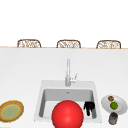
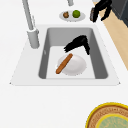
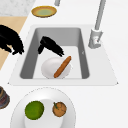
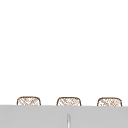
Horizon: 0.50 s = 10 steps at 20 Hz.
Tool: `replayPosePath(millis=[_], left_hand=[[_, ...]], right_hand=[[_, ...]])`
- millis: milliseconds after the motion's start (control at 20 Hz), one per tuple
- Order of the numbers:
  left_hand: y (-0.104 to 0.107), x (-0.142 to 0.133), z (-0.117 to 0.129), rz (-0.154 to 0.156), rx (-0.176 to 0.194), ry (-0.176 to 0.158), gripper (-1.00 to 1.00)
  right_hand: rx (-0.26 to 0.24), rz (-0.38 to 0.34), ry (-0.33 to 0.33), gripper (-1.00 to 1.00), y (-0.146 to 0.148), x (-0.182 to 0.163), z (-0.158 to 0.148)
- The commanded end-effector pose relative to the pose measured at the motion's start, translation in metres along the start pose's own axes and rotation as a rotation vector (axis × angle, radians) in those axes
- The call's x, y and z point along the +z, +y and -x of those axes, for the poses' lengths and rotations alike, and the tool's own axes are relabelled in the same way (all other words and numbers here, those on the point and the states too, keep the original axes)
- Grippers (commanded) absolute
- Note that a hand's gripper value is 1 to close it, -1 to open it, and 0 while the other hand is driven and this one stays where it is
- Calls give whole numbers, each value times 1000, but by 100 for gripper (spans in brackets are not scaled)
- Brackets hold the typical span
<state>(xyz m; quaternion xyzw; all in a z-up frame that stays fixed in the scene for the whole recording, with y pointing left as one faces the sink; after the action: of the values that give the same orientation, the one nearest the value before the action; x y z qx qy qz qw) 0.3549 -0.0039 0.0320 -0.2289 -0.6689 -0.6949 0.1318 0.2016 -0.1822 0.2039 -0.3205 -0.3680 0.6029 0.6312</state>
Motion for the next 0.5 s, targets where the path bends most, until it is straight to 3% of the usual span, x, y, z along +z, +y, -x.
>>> replayPosePath(millis=[0, 100, 250, 450], left_hand=[[-10, 2, 23, -3, -1, -32, -100], [-12, 3, 37, -18, 11, -42, -100], [-29, -1, 37, -17, 22, -36, -100], [-37, 2, 32, -15, 120, -62, -100]], right_hand=[[0, 0, 0, 0, 0, 0, 0], [0, 0, 0, 0, 0, 0, 0], [0, 0, 0, 0, 0, 0, 0], [0, 0, 0, 0, 0, 0, 0]])
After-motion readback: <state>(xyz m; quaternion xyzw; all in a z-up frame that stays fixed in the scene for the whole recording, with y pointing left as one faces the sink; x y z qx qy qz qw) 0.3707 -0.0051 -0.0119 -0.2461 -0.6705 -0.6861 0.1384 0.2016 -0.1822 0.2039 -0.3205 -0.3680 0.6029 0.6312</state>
